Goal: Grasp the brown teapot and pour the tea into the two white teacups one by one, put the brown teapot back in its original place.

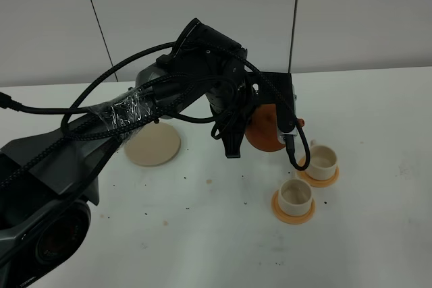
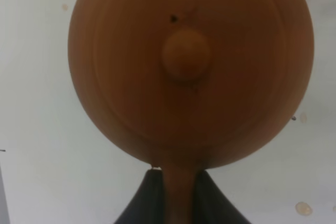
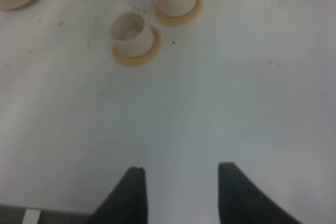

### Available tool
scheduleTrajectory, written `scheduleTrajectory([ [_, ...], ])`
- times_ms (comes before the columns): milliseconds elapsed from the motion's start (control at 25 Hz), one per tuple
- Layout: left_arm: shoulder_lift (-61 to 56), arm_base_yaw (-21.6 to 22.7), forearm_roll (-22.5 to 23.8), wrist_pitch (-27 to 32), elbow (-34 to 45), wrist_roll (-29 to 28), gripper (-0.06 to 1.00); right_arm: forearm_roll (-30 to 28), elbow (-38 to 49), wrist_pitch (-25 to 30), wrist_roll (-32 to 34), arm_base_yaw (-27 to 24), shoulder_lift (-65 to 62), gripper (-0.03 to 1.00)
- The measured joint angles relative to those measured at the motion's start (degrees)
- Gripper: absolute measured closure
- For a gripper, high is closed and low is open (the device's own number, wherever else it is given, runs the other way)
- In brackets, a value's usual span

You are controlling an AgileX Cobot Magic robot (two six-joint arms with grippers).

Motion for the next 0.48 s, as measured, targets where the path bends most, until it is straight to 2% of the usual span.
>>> scheduleTrajectory([
  [280,0.09,-1.55,3.09,-0.66,0.00,0.00,0.78,0.07,0.00,-0.11,0.00,0.00,0.00,0.65],
  [480,0.94,-3.17,7.86,-0.72,0.00,0.00,0.78,0.20,0.00,-0.42,0.00,0.00,0.00,0.65],
])
